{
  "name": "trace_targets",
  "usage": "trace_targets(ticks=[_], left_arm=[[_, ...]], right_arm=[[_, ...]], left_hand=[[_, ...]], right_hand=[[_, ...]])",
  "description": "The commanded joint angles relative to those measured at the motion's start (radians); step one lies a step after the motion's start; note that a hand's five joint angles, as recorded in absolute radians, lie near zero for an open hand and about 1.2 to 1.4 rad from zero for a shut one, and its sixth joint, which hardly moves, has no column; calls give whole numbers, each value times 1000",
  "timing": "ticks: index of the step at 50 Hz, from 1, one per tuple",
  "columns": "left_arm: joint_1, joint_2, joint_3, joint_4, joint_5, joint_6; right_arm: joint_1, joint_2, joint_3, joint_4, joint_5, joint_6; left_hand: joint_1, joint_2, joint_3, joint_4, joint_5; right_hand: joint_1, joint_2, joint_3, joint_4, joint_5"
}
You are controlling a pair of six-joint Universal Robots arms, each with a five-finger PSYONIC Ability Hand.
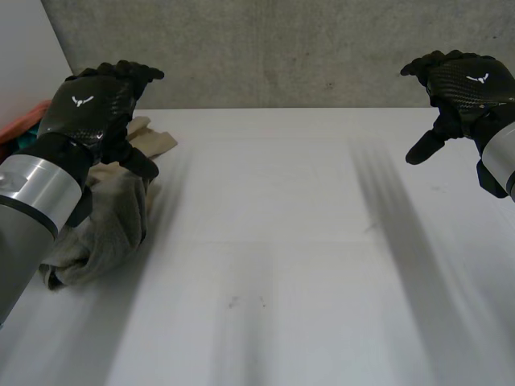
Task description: Fold the laundry.
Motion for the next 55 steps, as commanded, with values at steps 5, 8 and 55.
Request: trace_targets(ticks=[5, 8, 55], left_arm=[[70, -50, -80, -70, 3, 423], [137, -71, -114, -70, 8, 503], [-339, -536, 369, -51, -92, 78]], right_arm=[[-5, 2, 3, 5, 2, -54], [-5, 2, 3, 5, 0, -57], [-8, 3, -3, 5, 0, -56]], left_hand=[[-16, -14, -18, -10, -27], [-13, -11, -14, -7, -23], [1188, 1189, 1186, 1194, 1177]], right_hand=[[-24, -48, -41, -59, -58], [-24, -48, -41, -59, -58], [-24, -48, -41, -59, -58]])
